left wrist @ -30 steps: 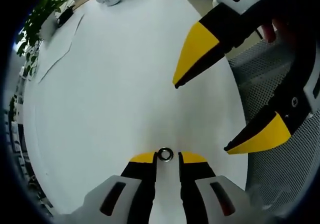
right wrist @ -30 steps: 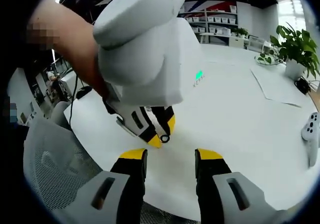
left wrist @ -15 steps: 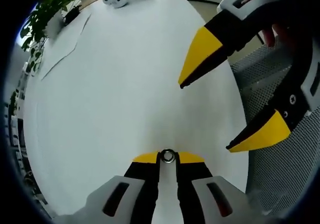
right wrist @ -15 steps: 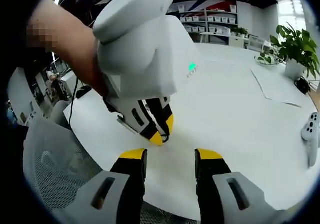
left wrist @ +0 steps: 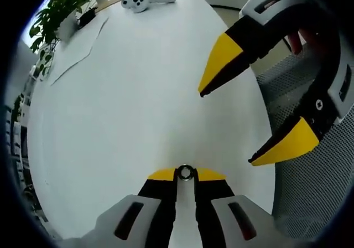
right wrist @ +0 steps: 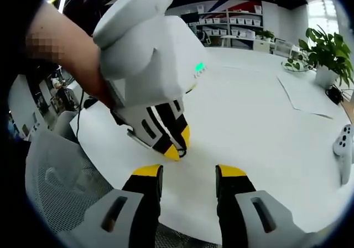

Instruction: Place the washer onto the threaded stud by aligning its center hole with the stud, sliding it down to the base, and recovering from edge contact or off-axis alignment until the washer reaches the visible bottom stop.

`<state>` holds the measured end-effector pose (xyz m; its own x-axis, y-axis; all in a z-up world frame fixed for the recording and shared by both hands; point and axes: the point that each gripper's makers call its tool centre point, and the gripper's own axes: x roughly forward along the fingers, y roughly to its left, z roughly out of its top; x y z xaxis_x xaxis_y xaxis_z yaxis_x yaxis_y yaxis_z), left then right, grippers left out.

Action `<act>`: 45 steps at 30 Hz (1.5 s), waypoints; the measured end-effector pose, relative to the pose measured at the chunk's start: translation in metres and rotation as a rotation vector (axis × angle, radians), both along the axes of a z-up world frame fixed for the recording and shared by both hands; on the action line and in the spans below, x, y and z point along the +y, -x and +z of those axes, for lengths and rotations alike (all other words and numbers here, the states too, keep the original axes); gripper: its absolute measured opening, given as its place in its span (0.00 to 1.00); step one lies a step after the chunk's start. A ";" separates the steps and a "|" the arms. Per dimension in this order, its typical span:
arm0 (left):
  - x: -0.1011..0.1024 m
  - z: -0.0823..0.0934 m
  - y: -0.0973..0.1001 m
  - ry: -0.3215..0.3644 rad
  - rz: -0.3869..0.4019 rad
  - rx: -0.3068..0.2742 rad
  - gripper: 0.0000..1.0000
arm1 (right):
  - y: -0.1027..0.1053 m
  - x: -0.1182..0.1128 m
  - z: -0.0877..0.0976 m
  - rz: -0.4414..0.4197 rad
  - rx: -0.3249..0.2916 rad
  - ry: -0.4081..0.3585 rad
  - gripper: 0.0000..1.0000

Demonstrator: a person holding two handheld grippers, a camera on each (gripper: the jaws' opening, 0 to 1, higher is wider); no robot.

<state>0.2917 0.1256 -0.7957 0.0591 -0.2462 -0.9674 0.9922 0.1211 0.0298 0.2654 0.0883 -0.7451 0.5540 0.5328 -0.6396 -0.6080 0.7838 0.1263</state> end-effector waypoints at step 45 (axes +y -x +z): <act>0.071 0.096 -0.072 0.122 0.281 -0.149 0.08 | 0.002 0.002 -0.003 0.018 0.010 0.009 0.40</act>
<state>0.3636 0.1970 -0.7000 0.2793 -0.3135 -0.9076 0.9054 0.4006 0.1403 0.2631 0.0902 -0.7479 0.5375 0.5374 -0.6498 -0.6210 0.7736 0.1261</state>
